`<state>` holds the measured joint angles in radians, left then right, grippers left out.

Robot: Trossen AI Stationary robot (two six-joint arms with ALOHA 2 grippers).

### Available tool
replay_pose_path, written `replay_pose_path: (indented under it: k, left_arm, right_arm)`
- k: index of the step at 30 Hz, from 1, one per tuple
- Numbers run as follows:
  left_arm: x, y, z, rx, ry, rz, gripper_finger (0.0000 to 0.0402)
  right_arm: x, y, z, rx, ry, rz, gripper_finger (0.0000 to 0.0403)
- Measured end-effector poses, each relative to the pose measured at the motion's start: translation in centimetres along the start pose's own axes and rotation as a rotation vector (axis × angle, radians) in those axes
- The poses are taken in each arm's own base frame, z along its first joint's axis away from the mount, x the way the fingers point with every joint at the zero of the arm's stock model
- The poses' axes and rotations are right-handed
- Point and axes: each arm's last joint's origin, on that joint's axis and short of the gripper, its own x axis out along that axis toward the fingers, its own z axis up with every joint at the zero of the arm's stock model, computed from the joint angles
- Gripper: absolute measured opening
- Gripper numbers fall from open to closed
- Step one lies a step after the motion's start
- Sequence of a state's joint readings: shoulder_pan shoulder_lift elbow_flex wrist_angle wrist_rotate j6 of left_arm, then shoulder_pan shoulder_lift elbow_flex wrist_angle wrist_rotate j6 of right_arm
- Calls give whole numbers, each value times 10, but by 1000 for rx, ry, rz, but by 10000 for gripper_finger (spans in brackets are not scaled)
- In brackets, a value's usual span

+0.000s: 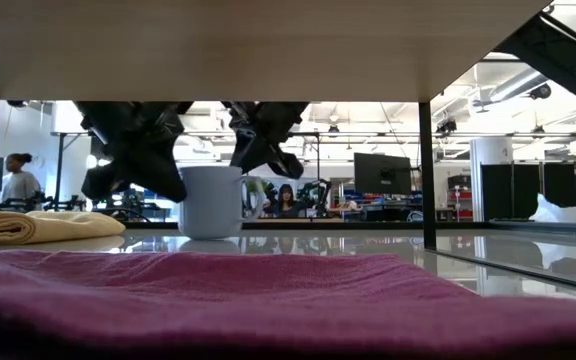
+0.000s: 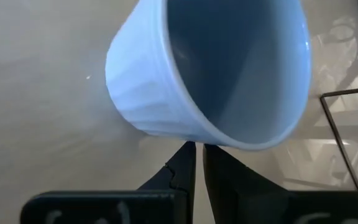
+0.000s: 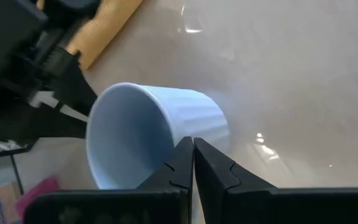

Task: Stack small to large cups/mugs on shelf
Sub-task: Put the light blue mug on the shelf

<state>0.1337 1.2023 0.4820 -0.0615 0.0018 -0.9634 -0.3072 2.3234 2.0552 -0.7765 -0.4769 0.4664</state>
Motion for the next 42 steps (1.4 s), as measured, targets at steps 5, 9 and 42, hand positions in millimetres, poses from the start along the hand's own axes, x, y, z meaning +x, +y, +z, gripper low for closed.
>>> replay_pose_path:
  k: [5,9,42]
  left_arm:
    - [7,1,-2,1,24,3,16]
    - [7,2,-1,0,14,18,16]
    - [-1,5,3,5,-83,94,16]
  right_arm:
    - [2,7,-5,-9,31,16,9]
    - [2,5,-10,1,80,4,9]
    - [9,8,-26,-64,204,27,9]
